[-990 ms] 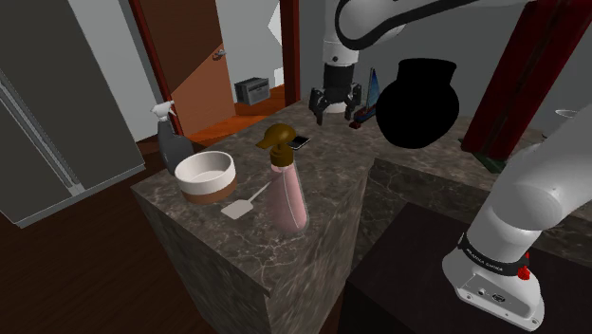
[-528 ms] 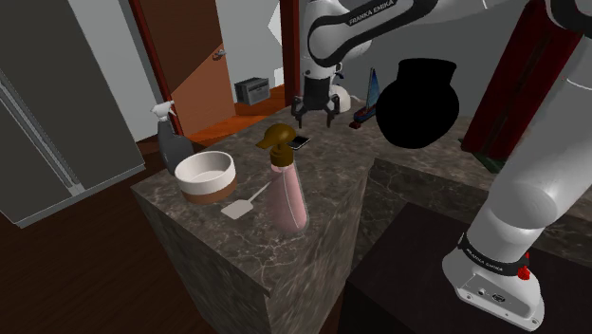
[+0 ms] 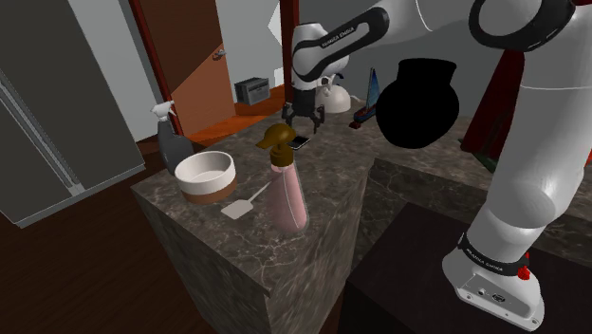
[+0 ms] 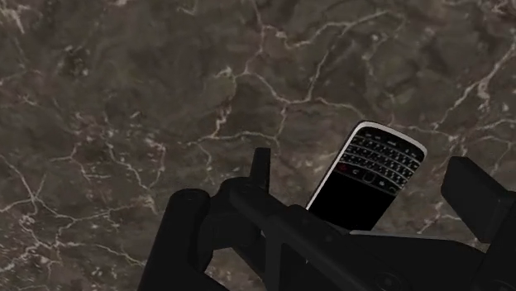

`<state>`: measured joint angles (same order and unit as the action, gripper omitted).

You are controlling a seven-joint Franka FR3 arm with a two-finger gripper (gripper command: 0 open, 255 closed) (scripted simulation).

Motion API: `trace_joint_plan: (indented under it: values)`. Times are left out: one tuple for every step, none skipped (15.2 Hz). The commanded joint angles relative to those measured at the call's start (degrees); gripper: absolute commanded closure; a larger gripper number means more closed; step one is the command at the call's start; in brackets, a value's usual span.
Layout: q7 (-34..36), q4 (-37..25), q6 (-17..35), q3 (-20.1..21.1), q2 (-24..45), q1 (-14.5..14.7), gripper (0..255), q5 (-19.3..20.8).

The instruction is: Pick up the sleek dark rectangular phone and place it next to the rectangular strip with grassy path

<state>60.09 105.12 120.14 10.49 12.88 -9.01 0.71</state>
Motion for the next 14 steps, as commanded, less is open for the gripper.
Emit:
trace_joint_plan:
  values:
    - [3.6, -3.3, 0.5, -0.9, 3.7, -0.1, 0, 0.2]
    - [5.2, -5.1, 0.6, -1.4, 5.6, -0.1, 0, 0.2]
    - [6.7, -6.9, 0.8, -1.9, 7.5, -0.2, 0, 0.2]
    - [8.2, -8.7, 0.9, -2.4, 9.4, -0.3, 0, 0.1]
    - [9.7, -10.6, 0.9, -2.9, 11.3, -0.4, 0, 0.0]
    - [10.5, -11.6, 1.0, -3.2, 12.3, -0.4, 0, -0.1]
    - [10.5, -11.3, 1.6, -3.3, 12.7, -0.4, 0, -0.1]
    - [10.5, -11.1, 2.2, -3.3, 13.0, -0.4, 0, 0.0]
    - [10.6, -10.8, 2.8, -3.3, 13.4, -0.3, 0, 0.0]
    - [10.6, -10.6, 3.4, -3.3, 13.7, -0.3, 0, 0.0]
    - [10.6, -10.3, 4.0, -3.3, 14.1, -0.3, 0, 0.1]
    - [10.6, -10.1, 4.6, -3.4, 14.5, -0.2, 0, 0.1]
    - [10.7, -9.9, 5.2, -3.4, 14.8, -0.2, 0, 0.2]
    - [10.7, -9.8, 5.5, -3.4, 15.1, -0.2, 0, 0.2]
